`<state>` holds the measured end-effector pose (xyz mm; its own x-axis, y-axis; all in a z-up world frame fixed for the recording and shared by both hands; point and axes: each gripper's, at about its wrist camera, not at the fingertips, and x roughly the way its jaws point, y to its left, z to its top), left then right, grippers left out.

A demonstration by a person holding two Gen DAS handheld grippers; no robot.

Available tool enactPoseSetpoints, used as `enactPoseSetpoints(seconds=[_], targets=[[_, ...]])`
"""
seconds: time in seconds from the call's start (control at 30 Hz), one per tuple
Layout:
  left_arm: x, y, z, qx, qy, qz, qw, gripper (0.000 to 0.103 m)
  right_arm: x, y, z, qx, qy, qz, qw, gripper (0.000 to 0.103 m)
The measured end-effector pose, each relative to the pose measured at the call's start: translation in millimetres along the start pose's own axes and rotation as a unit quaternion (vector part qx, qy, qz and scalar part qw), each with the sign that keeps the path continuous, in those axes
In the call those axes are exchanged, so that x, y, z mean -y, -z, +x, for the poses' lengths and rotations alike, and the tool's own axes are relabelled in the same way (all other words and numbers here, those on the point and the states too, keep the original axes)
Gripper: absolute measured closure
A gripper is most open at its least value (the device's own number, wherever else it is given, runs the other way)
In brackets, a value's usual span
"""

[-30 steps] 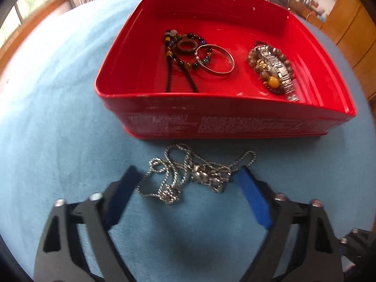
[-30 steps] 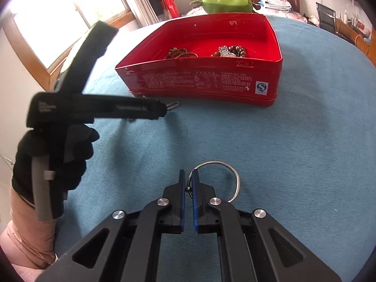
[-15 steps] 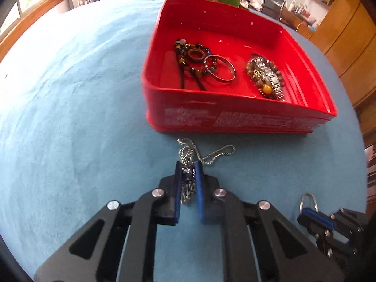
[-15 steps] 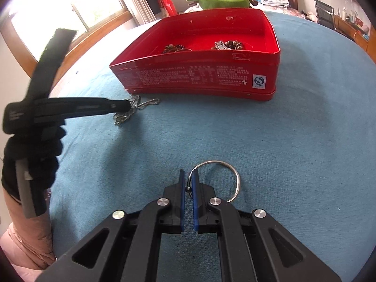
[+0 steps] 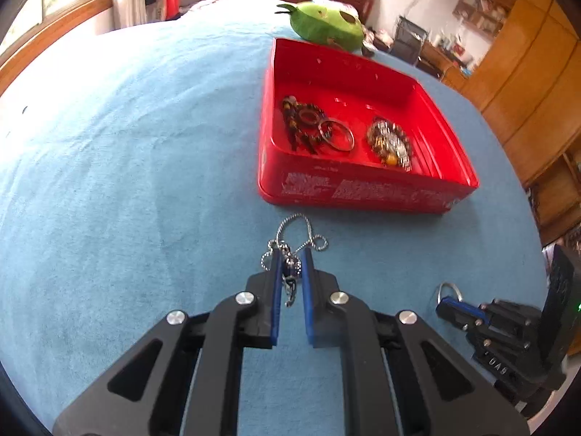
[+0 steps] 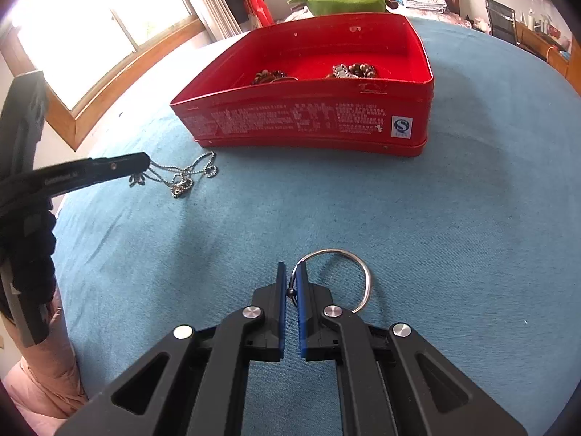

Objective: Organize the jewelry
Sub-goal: 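Lift the ball chain with the left tool while the right tool carries the ring over the tray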

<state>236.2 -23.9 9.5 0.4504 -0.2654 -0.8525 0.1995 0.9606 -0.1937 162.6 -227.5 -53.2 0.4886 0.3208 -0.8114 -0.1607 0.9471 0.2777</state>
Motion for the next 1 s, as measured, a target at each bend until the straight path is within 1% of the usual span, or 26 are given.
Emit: enactPoseSetpoints(seconds=[0.07, 0.13, 0.17, 0.2, 0.23, 0.27, 0.3, 0.37, 0.43, 0.53, 0.57, 0.6, 0.63, 0.67, 0.8, 0.87, 0.93, 1.0], targets=[[-1, 1, 10, -0.012, -0.01, 0.003, 0.9999, 0.094, 0, -1, 2, 0.0, 0.001, -0.001, 1.0, 0.098], [0, 0, 25, -0.03, -0.023, 0.008, 0.9993, 0.09, 0, -1, 1, 0.0, 0.0, -0.002, 1.0, 0.098], [0, -1, 30, -0.036, -0.026, 0.006, 0.999, 0.083, 0, -1, 2, 0.0, 0.0, -0.003, 1.0, 0.098], [0, -2, 34, -0.037, -0.031, 0.008, 0.9988, 0.073, 0, -1, 2, -0.001, 0.0, -0.003, 1.0, 0.098], [0, -2, 34, -0.035, -0.039, 0.01, 0.9986, 0.067, 0, -1, 3, -0.001, -0.001, -0.004, 1.0, 0.098], [0, -3, 35, -0.031, -0.049, 0.013, 0.9982, 0.057, 0, -2, 4, -0.001, -0.001, -0.005, 1.0, 0.098], [0, -4, 35, -0.026, -0.058, 0.017, 0.9978, 0.052, -1, -1, 4, -0.002, -0.001, -0.006, 1.0, 0.098], [1, -3, 36, -0.027, -0.062, 0.022, 0.9975, 0.052, -2, -1, 5, -0.003, -0.001, -0.007, 1.0, 0.098], [2, -2, 41, -0.04, -0.055, 0.023, 0.9974, 0.052, -2, -1, 6, -0.004, -0.001, -0.007, 1.0, 0.098], [11, -1, 51, -0.037, -0.076, 0.042, 0.9955, 0.052, -2, -1, 7, -0.004, -0.001, -0.005, 1.0, 0.098], [14, 0, 52, -0.035, -0.08, 0.046, 0.9951, 0.056, -2, -1, 7, -0.004, -0.001, -0.005, 1.0, 0.098], [16, 0, 52, -0.033, -0.078, 0.048, 0.9953, 0.073, -2, -2, 8, -0.005, -0.001, -0.005, 1.0, 0.098], [18, 0, 52, -0.031, -0.075, 0.05, 0.9954, 0.085, -2, -2, 8, -0.005, -0.002, -0.004, 1.0, 0.098], [19, 0, 53, -0.034, -0.066, 0.048, 0.9961, 0.094, -2, -2, 8, -0.005, -0.002, -0.004, 1.0, 0.098], [20, 3, 50, -0.026, -0.065, 0.044, 0.9966, 0.097, -1, -2, 7, -0.004, -0.003, -0.001, 1.0, 0.098], [14, 4, 43, -0.022, -0.043, 0.025, 0.9985, 0.097, 0, -2, 6, -0.002, -0.005, 0.001, 1.0, 0.098], [8, 6, 31, -0.009, -0.033, 0.015, 0.9993, 0.097, 1, -2, 2, 0.004, -0.008, 0.003, 1.0, 0.098], [5, 7, 15, 0.014, -0.027, 0.011, 0.9995, 0.097, 1, -1, -3, 0.012, -0.014, 0.004, 1.0, 0.098]])
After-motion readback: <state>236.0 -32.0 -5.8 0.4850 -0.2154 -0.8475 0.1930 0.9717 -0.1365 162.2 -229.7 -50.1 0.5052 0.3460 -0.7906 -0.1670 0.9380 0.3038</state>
